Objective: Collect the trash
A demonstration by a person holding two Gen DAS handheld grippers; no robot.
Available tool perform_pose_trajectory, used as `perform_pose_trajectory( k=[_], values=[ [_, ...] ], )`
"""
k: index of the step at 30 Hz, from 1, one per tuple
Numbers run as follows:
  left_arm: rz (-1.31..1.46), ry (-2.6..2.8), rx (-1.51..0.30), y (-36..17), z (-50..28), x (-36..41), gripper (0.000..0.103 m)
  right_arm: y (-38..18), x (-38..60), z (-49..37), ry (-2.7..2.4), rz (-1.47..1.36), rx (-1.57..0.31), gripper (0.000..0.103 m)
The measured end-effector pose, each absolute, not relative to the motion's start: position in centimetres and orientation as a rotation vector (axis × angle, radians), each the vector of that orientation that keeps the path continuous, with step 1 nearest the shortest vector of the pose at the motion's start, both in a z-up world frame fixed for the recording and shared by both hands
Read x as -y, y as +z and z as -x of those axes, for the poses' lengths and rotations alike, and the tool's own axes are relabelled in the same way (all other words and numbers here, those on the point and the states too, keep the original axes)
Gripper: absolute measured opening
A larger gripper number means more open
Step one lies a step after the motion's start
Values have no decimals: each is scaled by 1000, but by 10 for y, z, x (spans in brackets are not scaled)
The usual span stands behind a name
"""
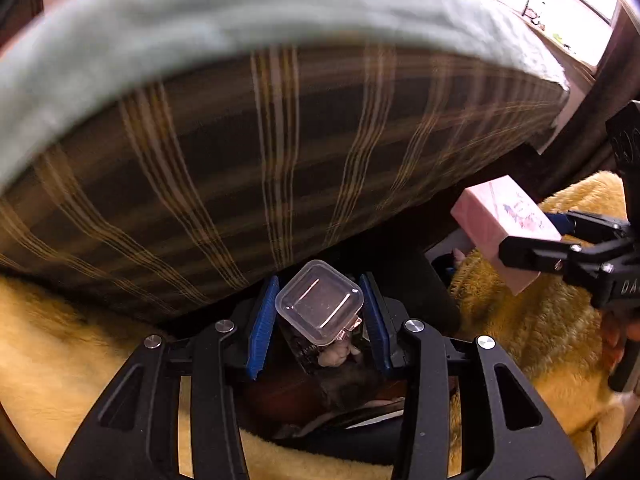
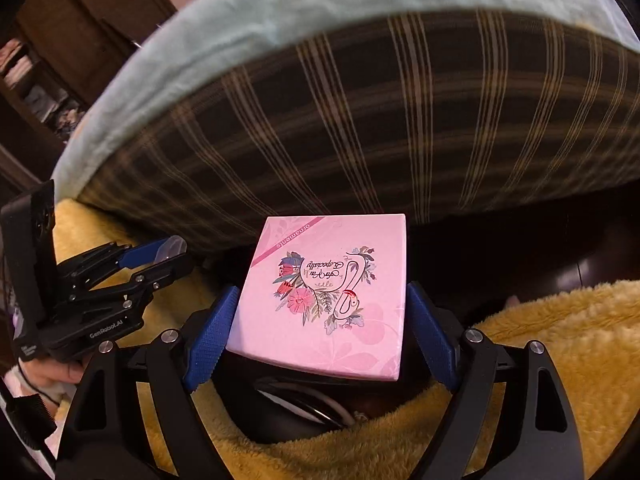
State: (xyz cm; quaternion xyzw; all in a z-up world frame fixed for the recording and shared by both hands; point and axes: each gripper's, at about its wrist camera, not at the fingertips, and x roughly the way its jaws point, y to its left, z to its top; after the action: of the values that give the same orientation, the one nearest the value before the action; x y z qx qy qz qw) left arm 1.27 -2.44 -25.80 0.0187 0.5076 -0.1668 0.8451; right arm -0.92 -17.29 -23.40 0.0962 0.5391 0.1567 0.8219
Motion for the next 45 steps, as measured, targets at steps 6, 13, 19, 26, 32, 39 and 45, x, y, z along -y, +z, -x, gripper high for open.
perform_pose_trajectory(
  k=[6,13,19,26,32,39,45],
  values=[
    [-9,-372,-1175,-289,-17,28,39,-262,163,5,315,-234,-1210,84],
    [-23,-410,-1239,-304,-17,39,40,-278,152,-7,284,-243,-1230,84],
    [-14,-418,-1261,-311,-18,39,39,-275,154,-8,279,-263,-1226,86],
    [-22,-393,-1238,-303,-19,39,61,-274,161,-13,267,-291,-1215,86],
    [-2,-347,-1156,-281,-20,21,79,-256,169,-10,263,-332,-1159,98],
    [-40,-381,-1001,-223,-5,8,95,-202,176,-2,243,-251,-1017,100],
    [-56,-348,-903,-171,4,-1,95,-147,188,7,198,-200,-869,100]
  ],
)
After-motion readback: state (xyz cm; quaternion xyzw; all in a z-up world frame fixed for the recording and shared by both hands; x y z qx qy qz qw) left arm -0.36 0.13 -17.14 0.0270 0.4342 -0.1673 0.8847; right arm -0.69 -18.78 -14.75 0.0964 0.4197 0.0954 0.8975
